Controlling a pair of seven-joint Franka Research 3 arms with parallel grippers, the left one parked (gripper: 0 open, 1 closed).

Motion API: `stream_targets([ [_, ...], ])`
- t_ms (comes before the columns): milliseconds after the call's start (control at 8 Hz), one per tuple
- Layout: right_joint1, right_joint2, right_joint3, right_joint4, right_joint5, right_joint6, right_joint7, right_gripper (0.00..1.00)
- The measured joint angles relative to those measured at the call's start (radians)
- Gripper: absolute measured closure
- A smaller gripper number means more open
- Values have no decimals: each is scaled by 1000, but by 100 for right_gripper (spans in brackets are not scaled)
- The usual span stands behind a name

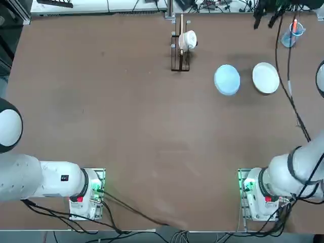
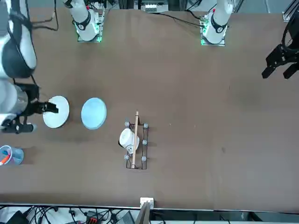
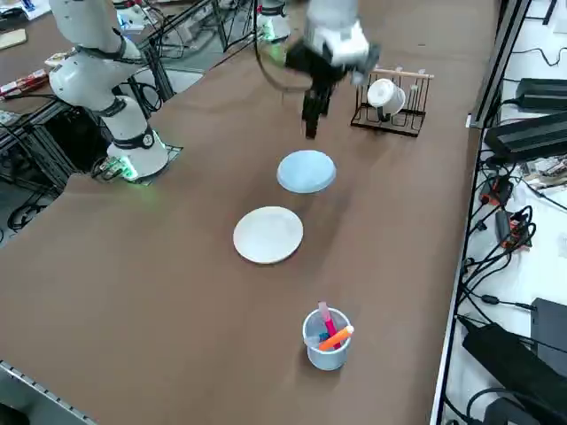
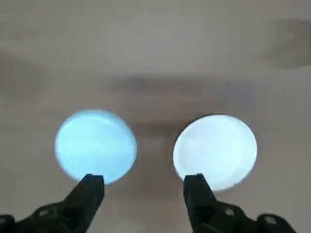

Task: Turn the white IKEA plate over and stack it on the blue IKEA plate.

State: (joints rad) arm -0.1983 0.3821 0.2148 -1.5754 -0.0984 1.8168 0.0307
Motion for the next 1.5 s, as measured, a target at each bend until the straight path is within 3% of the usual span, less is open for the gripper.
stream_targets([
  [250,-61,-5,-4,-249,-11,250,-11,0],
  [375,-76,3,-5,-316,-38,305,-12,0],
  [1000,-97,109,-5,-358,-67,325,-14,4],
  [1250,-97,141,-5,-360,-78,328,-14,15],
  [1375,-97,148,-5,-360,-84,328,-14,36],
  [1500,-97,152,-5,-360,-98,328,-14,42],
])
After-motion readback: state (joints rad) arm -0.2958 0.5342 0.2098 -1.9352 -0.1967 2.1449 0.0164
